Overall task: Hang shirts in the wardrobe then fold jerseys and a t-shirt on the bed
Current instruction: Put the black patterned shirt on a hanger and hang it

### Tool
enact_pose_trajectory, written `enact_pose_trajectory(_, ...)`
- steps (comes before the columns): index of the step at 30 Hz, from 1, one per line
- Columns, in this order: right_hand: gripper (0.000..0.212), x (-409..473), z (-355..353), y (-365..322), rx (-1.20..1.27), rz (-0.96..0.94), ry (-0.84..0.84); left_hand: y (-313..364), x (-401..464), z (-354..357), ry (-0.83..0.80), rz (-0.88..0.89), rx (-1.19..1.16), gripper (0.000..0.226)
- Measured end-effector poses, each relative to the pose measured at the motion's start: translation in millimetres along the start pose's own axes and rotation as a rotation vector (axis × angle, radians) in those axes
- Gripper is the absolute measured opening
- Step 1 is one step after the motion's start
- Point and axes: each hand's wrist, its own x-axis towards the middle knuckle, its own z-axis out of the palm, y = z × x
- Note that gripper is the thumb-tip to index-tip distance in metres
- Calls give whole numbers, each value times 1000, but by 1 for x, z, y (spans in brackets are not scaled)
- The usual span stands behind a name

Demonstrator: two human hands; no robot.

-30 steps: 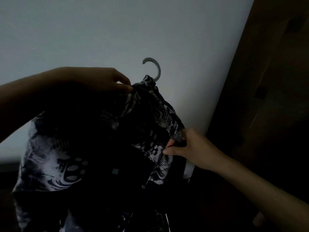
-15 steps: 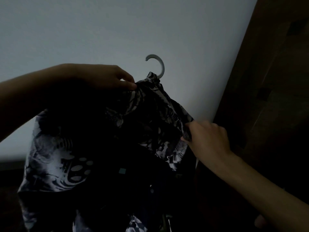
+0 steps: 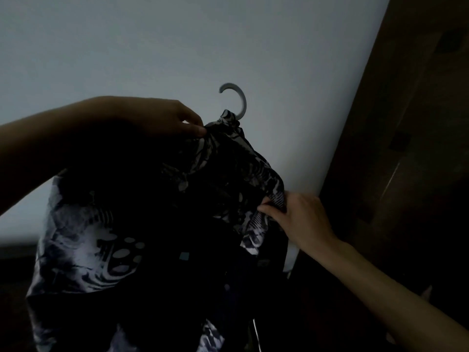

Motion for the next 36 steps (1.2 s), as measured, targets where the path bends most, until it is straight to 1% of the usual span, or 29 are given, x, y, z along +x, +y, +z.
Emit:
enact_pose_trajectory(2, 37, 1, -3, -1, -53, -45, 25, -4, -1, -1, -4, -10, 7, 15)
enact_pose_trajectory(5, 24, 7, -7, -2, -59, -68, 53, -8, -2, -2, 3, -13, 7, 16)
enact_pose_trajectory(7, 19, 12, -11, -2, -37, -47, 29, -11, -3, -2, 7, -14, -7, 16)
enact_pose_trajectory(10, 24, 16, -14, 2, -67, -56, -7, -15, -2, -1, -1, 1, -36, 16)
enact_pose_trajectory(12, 23, 17, -18, 2, -39, -81, -6, -17, -2, 0, 3, 4, -51, 16)
enact_pose_trajectory(14, 28, 18, -23, 2, 34, -90, -63, -20, -2, 1, 8, 21, -69, 17)
enact_pose_trajectory(16, 37, 19, -36, 3, 157, -36, -232, -23, -2, 3, 12, 46, -91, 17)
enact_pose_trajectory(18, 39, 22, -54, 2, 327, 12, -387, -27, -3, 6, 20, 106, -101, 20)
enact_pose_trajectory(19, 39, 26, -64, 1, 435, 21, -391, -29, -5, 9, 22, 166, -115, 23)
enact_pose_trajectory(21, 39, 39, -76, -3, 638, 66, -226, -29, -8, 14, 22, 327, -160, 30)
enact_pose_trajectory(22, 40, 47, -79, -8, 689, 108, -164, -27, -8, 17, 27, 408, -175, 31)
enact_pose_trajectory(23, 40, 54, -78, -14, 704, 149, -180, -24, -6, 20, 38, 477, -182, 30)
enact_pose_trajectory(24, 35, 56, -76, -19, 716, 185, -251, -19, -5, 23, 52, 534, -184, 30)
enact_pose_trajectory(25, 21, 56, -71, -20, 759, 201, -332, -15, -4, 26, 74, 578, -174, 29)
enact_pose_trajectory(26, 7, 56, -66, -24, 807, 227, -378, -13, -3, 29, 105, 609, -148, 30)
enact_pose_trajectory(28, 14, 52, -57, -25, 856, 207, -393, -15, -2, 35, 167, 596, -96, 30)
enact_pose_trajectory(29, 14, 47, -54, -28, 891, 180, -413, -18, 0, 39, 196, 569, -79, 30)
enact_pose_trajectory(30, 18, 41, -53, -32, 884, 142, -406, -19, 1, 44, 222, 549, -62, 32)
enact_pose_trajectory(31, 26, 39, -51, -32, 797, 81, -346, -17, 2, 48, 242, 538, -59, 33)
enact_pose_trajectory(33, 36, 40, -46, -35, 682, -3, -129, -12, 6, 53, 247, 552, -85, 32)
enact_pose_trajectory(34, 33, 40, -47, -34, 699, -1, -51, -12, 7, 53, 244, 566, -89, 32)
enact_pose_trajectory(36, 17, 38, -58, -26, 737, 27, 2, -18, 9, 47, 242, 554, -71, 33)
